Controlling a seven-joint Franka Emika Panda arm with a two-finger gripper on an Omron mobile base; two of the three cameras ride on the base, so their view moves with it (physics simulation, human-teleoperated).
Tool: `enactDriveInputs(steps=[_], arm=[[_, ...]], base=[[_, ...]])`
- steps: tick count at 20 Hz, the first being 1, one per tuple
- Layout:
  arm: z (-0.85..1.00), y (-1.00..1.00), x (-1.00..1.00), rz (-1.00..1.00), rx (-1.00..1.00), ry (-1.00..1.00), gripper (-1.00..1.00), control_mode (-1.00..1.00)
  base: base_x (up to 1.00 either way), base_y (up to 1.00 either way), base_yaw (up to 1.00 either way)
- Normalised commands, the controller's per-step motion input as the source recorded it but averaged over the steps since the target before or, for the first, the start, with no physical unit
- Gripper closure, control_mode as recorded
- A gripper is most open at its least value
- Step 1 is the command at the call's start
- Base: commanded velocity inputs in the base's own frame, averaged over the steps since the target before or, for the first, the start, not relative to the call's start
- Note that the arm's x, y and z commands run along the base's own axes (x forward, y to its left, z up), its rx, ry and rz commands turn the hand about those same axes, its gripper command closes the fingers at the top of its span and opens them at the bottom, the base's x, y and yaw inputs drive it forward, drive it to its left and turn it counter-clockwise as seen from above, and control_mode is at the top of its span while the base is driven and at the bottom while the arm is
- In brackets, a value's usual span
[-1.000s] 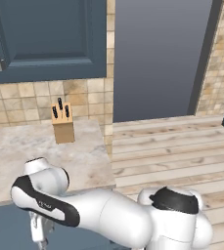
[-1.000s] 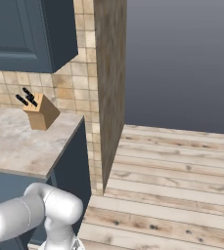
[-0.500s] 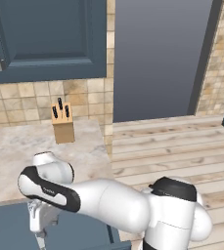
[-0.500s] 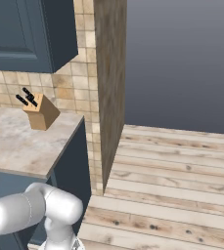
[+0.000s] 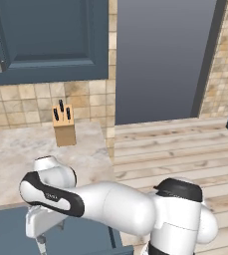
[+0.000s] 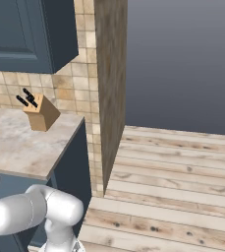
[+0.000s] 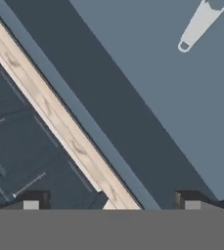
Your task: Take the tongs from the drawer on the left and place them on the dining counter next to the tray containing the hot dog.
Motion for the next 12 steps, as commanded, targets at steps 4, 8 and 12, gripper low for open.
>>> enactDriveInputs(steps=[4, 8, 12], arm=[[0.0, -0.18, 0.0, -0.22, -0.13, 0.0, -1.0, -1.0], [0.0, -0.12, 0.0, -0.22, -0.11, 0.0, -1.0, -1.0], [-0.01, -0.01, 0.0, -0.16, -0.13, -0.03, -1.0, -1.0]], base=[[0.0, 0.0, 0.0], [0.0, 0.0, 0.0], [0.0, 0.0, 0.0]])
